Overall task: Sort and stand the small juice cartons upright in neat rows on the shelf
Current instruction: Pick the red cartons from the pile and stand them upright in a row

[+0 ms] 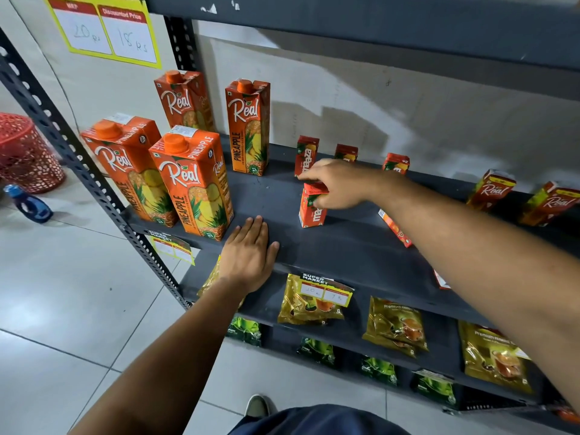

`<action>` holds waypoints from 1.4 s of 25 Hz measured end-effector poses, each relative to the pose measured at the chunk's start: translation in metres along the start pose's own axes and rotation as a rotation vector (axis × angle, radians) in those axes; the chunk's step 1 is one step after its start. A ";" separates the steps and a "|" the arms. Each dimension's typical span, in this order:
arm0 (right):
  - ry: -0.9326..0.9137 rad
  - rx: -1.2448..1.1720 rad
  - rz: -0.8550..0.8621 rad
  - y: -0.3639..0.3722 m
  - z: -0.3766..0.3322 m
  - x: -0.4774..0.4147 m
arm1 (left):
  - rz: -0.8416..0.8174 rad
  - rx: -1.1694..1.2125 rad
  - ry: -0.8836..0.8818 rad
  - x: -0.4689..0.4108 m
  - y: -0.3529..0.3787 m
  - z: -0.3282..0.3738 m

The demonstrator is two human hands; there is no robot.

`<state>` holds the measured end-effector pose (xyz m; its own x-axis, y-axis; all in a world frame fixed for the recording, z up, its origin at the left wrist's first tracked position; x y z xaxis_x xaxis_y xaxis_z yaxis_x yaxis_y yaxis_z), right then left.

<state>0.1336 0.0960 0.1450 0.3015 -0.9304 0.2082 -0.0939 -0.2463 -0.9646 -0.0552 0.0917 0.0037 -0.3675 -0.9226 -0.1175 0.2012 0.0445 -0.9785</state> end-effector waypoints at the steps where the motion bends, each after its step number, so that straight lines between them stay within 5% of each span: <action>1: -0.017 0.006 -0.026 0.000 0.000 0.001 | 0.012 0.009 -0.003 0.000 0.000 0.000; 9: 0.044 0.071 0.202 0.001 -0.006 -0.001 | 0.019 0.011 -0.005 0.001 0.000 0.001; 30: 0.025 -0.259 0.192 -0.001 0.008 0.006 | 0.016 0.015 0.001 0.002 -0.001 -0.001; 35: 0.261 -0.100 0.253 -0.022 0.083 0.060 | 0.030 0.016 -0.001 0.001 0.002 -0.001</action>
<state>0.2330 0.0683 0.1650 0.0064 -0.9999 0.0123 -0.2310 -0.0134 -0.9729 -0.0561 0.0917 0.0018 -0.3605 -0.9212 -0.1465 0.2270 0.0657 -0.9717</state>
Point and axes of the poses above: each hand's wrist, its own x-axis away from the middle knuckle, its own y-axis out of the palm, z = x × y, the point moved 5 cm from there along -x, towards the middle knuckle, and after that the axes turned 10 degrees about -y, right-handed, at the moved point
